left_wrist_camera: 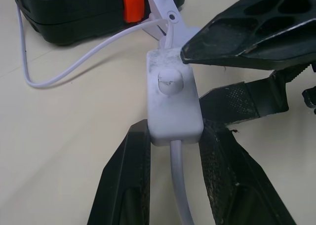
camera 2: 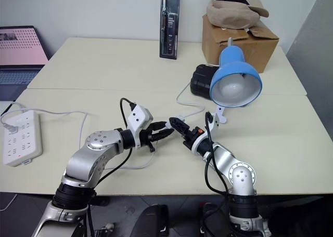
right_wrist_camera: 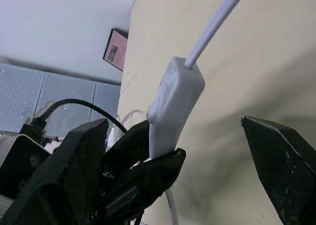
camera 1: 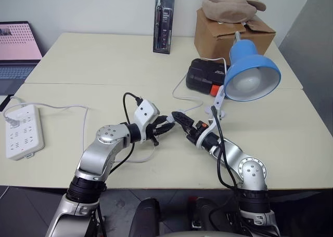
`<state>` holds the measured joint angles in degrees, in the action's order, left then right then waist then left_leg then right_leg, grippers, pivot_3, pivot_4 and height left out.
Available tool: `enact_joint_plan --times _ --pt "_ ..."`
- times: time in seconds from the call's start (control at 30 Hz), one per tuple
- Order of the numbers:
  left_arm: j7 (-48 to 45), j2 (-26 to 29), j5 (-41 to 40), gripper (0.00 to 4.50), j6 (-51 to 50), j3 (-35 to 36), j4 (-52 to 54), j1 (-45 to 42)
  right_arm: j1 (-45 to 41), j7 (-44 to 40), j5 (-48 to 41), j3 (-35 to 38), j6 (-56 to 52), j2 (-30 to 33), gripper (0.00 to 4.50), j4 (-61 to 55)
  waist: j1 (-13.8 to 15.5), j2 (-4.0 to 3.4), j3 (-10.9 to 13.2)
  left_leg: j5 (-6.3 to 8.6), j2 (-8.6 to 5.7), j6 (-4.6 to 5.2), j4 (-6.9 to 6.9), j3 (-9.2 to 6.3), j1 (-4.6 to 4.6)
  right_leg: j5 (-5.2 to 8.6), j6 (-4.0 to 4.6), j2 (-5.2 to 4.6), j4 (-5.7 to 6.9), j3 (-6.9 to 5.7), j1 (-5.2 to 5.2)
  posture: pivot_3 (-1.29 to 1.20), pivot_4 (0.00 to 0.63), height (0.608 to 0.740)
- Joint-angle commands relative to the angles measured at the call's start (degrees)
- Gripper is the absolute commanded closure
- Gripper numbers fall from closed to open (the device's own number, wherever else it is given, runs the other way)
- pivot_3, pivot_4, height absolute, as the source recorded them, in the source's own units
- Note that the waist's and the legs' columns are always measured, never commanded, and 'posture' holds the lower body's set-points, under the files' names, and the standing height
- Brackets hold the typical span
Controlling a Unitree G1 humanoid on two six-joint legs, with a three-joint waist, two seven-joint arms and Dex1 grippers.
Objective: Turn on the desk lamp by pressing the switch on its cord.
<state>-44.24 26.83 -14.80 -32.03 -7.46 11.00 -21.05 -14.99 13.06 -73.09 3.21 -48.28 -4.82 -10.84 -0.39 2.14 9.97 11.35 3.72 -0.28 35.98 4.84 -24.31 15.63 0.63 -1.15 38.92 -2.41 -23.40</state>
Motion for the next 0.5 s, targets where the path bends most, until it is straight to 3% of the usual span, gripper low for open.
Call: enact_joint_plan --times 0.03,0.5 --pt "-0.3 0.4 -0.3 3.44 0.8 -0.1 2.0 -1.2 -1.5 -0.5 -0.3 0.2 0.9 -1.9 0.0 -0.3 0.0 0.0 0.0 0.0 0.0 0.0 0.0 0.0 0.0 0.0 0.0 0.0 0.0 0.0 0.0 0.0 0.15 0.74" --pt "0.1 0.3 -0.1 3.44 1.0 -0.1 2.5 -0.9 -2.4 -0.9 -0.3 -0.2 0.1 -1.7 0.0 0.9 0.0 0.0 0.0 0.0 0.0 0.0 0.0 0.0 -0.01 0.0 0.0 0.0 -0.01 0.0 -0.01 0.0 0.15 0.74"
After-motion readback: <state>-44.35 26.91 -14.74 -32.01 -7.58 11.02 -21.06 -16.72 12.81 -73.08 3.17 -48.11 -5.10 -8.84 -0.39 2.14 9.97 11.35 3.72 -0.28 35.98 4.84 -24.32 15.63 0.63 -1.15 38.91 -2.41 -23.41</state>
